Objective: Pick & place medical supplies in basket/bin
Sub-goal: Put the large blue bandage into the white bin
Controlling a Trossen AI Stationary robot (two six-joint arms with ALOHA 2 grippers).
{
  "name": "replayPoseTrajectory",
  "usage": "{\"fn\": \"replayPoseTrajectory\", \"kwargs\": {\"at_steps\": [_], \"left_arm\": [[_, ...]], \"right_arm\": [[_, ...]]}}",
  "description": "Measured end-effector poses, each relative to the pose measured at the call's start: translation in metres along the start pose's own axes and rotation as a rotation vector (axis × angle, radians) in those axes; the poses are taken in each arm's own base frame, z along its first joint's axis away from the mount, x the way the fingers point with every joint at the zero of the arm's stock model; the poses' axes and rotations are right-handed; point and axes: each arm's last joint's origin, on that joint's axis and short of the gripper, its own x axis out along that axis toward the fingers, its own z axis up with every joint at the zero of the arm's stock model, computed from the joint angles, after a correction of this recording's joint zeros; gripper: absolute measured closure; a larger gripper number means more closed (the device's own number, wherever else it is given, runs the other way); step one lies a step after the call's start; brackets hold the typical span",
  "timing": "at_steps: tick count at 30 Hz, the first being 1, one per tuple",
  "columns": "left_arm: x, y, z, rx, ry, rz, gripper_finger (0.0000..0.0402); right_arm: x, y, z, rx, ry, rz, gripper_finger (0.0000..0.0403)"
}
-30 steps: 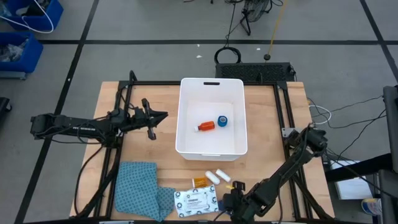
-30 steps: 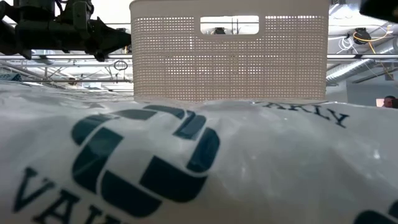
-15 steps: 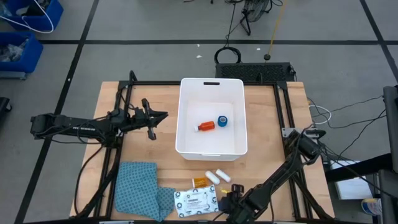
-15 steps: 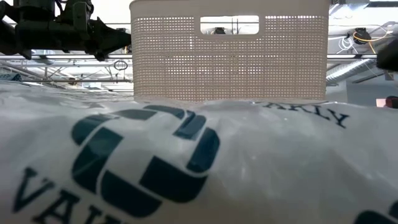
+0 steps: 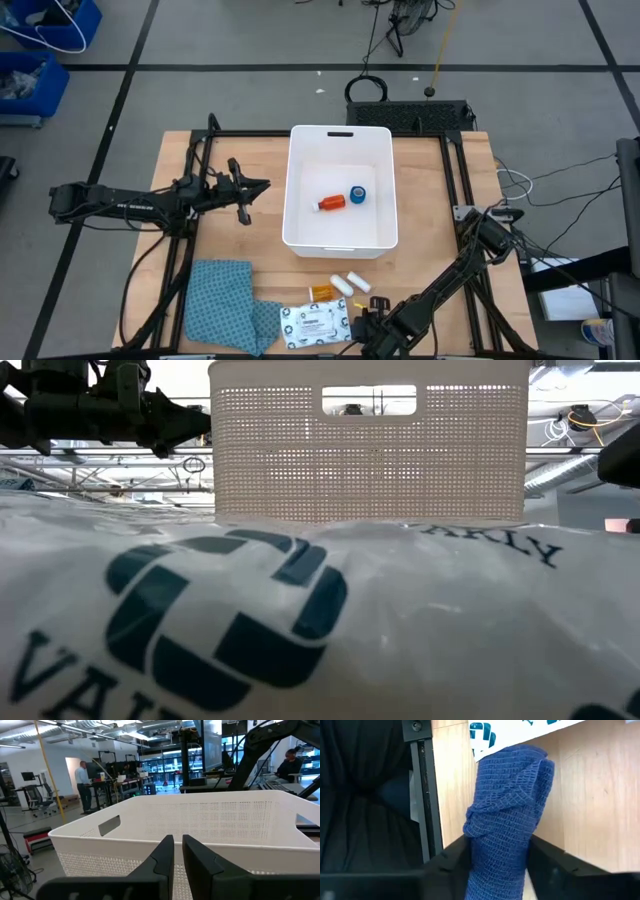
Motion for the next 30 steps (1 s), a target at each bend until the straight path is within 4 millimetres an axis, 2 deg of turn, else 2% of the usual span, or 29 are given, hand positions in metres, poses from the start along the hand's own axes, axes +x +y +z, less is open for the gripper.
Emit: {"fn": "replayPoseTrajectory", "kwargs": {"at_steps": [4,7,12,16,22,26,30], "left_arm": [[0.000,0.000,0.000,0.000,0.000,0.000,0.0357],[0.000,0.000,0.000,0.000,0.000,0.000,0.0357],[0.000,0.000,0.000,0.000,0.000,0.000,0.0357],[0.000,0.000,0.000,0.000,0.001,0.000,0.0357],[0.000,0.000,0.000,0.002,0.005,0.000,0.0357],[0.000,0.000,-0.001,0.008,0.015,-0.001,0.0357],[0.000,0.000,-0.002,0.014,0.022,-0.002,0.0357]], "right_arm": [[-0.003,-0.001,0.002,-0.020,0.000,0.002,0.0332],[-0.012,-0.002,0.003,-0.041,-0.007,0.006,0.0359],[-0.052,-0.005,0.004,-0.039,-0.055,-0.003,0.0344],[-0.091,-0.008,0.008,-0.043,-0.179,-0.003,0.0328],[-0.143,-0.014,0.009,-0.099,-0.351,0.005,0.0343],[-0.169,-0.018,0.007,-0.130,-0.430,0.011,0.0345],[-0.183,-0.019,0.004,-0.175,-0.463,0.019,0.0344]]}}
